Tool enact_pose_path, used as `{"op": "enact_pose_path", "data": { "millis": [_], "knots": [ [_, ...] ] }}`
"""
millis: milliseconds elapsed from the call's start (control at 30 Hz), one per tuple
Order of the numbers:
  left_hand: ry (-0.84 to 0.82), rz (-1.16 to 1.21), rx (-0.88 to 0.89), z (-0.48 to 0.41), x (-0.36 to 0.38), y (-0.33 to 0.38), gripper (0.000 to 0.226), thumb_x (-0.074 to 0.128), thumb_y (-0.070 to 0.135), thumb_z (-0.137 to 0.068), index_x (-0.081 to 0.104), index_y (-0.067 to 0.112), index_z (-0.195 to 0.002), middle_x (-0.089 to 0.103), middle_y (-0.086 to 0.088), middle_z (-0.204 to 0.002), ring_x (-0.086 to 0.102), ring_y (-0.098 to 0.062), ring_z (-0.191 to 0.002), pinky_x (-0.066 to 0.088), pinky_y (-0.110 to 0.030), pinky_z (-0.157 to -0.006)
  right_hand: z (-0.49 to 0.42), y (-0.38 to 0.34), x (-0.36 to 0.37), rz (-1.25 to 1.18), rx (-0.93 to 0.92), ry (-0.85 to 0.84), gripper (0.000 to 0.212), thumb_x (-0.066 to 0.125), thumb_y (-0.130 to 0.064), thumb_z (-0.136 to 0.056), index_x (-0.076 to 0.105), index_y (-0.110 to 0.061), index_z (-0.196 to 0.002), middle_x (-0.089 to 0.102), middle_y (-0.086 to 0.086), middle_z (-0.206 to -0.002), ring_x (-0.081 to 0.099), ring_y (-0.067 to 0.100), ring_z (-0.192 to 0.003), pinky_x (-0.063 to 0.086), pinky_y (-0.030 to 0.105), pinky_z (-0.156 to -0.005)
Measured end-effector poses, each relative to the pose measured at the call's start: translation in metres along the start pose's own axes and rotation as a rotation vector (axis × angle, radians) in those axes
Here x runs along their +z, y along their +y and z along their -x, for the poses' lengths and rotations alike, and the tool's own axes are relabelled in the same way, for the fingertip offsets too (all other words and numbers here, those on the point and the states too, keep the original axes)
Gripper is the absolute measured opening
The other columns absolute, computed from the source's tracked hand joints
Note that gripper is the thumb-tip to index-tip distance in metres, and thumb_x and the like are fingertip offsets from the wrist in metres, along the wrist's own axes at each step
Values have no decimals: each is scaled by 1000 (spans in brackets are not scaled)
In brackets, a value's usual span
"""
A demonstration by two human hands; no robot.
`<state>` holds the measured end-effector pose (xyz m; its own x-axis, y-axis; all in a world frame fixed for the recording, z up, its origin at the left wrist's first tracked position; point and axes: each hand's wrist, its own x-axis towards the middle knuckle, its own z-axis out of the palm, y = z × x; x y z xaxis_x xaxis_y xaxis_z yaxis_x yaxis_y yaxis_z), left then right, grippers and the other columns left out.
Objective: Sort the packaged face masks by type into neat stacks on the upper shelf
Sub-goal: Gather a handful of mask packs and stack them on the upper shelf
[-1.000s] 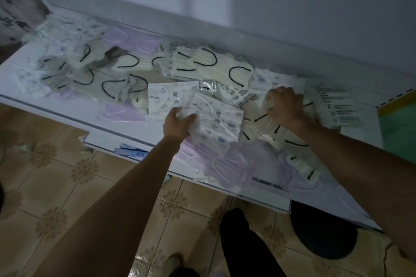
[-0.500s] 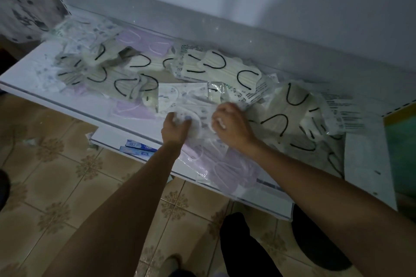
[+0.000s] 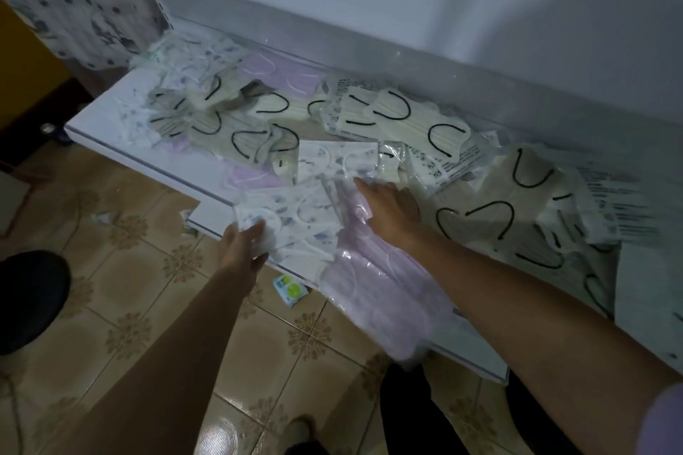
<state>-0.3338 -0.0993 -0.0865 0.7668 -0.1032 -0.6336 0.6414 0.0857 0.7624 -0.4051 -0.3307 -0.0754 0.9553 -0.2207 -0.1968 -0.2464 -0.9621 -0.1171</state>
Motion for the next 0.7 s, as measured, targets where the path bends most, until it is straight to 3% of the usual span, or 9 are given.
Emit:
{"op": "enact_pose_path", "data": {
  "millis": [133,233,333,433,533,600,700],
  "knots": [
    [11,7,15,7,0,-6,26,59,13,-89,51,18,-114,59,-1,-98,57,-14,-85,46,-28,-69,-4,10,-5,12,81,86,49,51,-7,-89,38,-13,-136,50,11,-132,43,29,-121,38,40,-96],
    [19,7,3,5,-2,-11,34,60,15,-88,51,16,-121,58,-5,-106,58,-15,-86,46,-28,-68,-1,17,-7,-44,162,128,52,52,-9,-90,35,-12,-139,35,13,-142,33,30,-129,34,40,-99],
    [-9,-26,2,6,2,-14,42,59,14,-89,47,11,-130,55,-7,-112,56,-14,-83,46,-28,-65,1,16,-4,-93,96,163,47,50,-13,-91,40,-11,-137,37,12,-139,35,29,-126,34,38,-98],
    [16,-6,-10,11,10,-13,39,59,12,-88,49,7,-126,57,-5,-98,56,-15,-81,45,-26,-64,-7,11,-2,-173,-3,130,43,48,-13,-92,43,-8,-135,44,11,-135,42,28,-123,35,36,-101],
    [80,-10,-11,12,10,-10,40,60,10,-88,50,8,-126,56,-5,-97,56,-16,-80,44,-26,-62,-17,1,-5,-281,12,51,52,44,-15,-96,28,-7,-144,28,14,-149,33,30,-135,32,38,-108],
    [107,-20,-2,11,5,-7,41,60,11,-88,49,10,-127,56,-6,-103,55,-20,-90,44,-26,-63,-24,-4,-6,-249,33,-4,59,43,-20,-97,17,-19,-150,11,16,-157,21,31,-141,24,40,-114],
    [143,-33,10,10,-5,-3,38,60,10,-87,51,17,-123,54,-6,-109,54,-23,-95,45,-26,-65,-34,-10,-1,-170,59,-159,55,42,-22,-96,25,-34,-147,-4,15,-158,6,30,-145,13,47,-117]
  ]
}}
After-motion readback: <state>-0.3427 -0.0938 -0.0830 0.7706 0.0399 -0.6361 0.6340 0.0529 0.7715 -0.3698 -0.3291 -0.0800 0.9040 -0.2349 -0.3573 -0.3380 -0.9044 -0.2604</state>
